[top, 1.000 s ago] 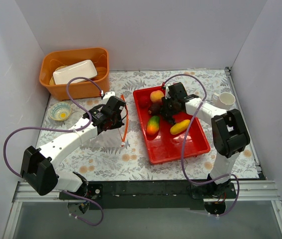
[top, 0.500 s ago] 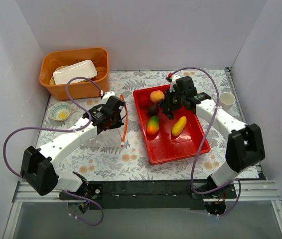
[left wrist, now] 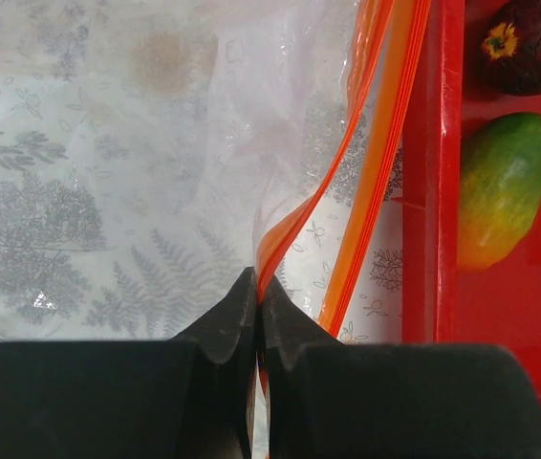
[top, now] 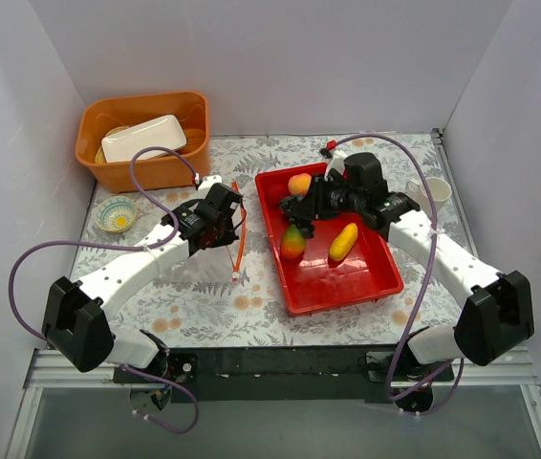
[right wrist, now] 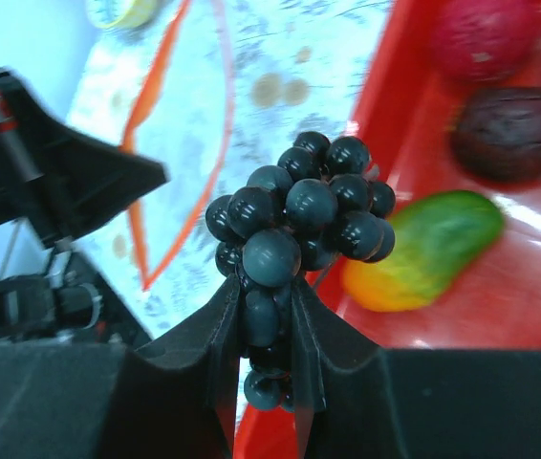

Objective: Place the food in the zip-top bag and seal the zipper
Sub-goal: Pick up the fake fruit from the bin, then place the fake fruit in the zipper food storage bag.

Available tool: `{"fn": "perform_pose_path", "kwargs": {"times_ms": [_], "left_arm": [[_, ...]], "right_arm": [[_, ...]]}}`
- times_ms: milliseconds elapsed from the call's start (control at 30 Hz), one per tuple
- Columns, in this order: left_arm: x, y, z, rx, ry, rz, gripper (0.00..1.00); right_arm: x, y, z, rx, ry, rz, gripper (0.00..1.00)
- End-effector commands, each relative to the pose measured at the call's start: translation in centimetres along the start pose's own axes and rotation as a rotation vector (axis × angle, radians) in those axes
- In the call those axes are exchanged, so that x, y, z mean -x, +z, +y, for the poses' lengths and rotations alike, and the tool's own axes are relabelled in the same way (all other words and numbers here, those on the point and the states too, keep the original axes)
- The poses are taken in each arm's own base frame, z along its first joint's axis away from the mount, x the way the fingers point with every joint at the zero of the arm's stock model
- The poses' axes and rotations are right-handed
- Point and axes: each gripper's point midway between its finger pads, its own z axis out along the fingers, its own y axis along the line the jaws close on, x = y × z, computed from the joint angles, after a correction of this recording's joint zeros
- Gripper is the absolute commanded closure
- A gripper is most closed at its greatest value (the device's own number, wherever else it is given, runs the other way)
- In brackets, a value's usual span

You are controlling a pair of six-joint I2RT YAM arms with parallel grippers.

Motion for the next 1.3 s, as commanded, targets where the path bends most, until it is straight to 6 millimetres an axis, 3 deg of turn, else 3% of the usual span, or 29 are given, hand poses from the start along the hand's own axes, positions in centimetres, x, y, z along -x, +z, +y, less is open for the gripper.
{"fn": "perform_pose_path", "kwargs": {"times_ms": [0,333,600,767,933,1200,1267], "left_arm": [[1.5,-0.6,-0.8,-0.032,-0.011,-0.031,1.00],[1.2,-1.2,-0.9,-0.067,-0.015,-0.029,1.00],[1.0,-1.3,-1.2,-0.086,-0.046,-0.026,1.00],[0.9,-1.4,-1.6,-0.111,-0.036,-0.022,1.00],[1.3,-2.0,-1.7,-0.131,-0.046,-0.037,1.00],[0.4,-3.5,-0.5,-0.143,-0.057,-0.030,1.00],[0.3,-3.6,-0.5,-0.152,-0.059,-0.032,1.00]], "right_arm": [[1.0,0.3,5.2,0.196,0.008,-0.044,0.84],[0.8,2.8,10.2,0.385,0.027,-0.017,0.84],[-0.2,3.4,12.1,0.473,0.040,0.021,0.84],[-1.3,5.1,11.8,0.462,0.062,0.082,0.84],[-2.5,7.6,9.8,0.383,0.094,0.134,0.84],[-1.5,9.3,9.3,0.321,0.126,0.148,0.84],[-2.3,9.8,8.4,0.263,0.169,0.190,0.84]]}}
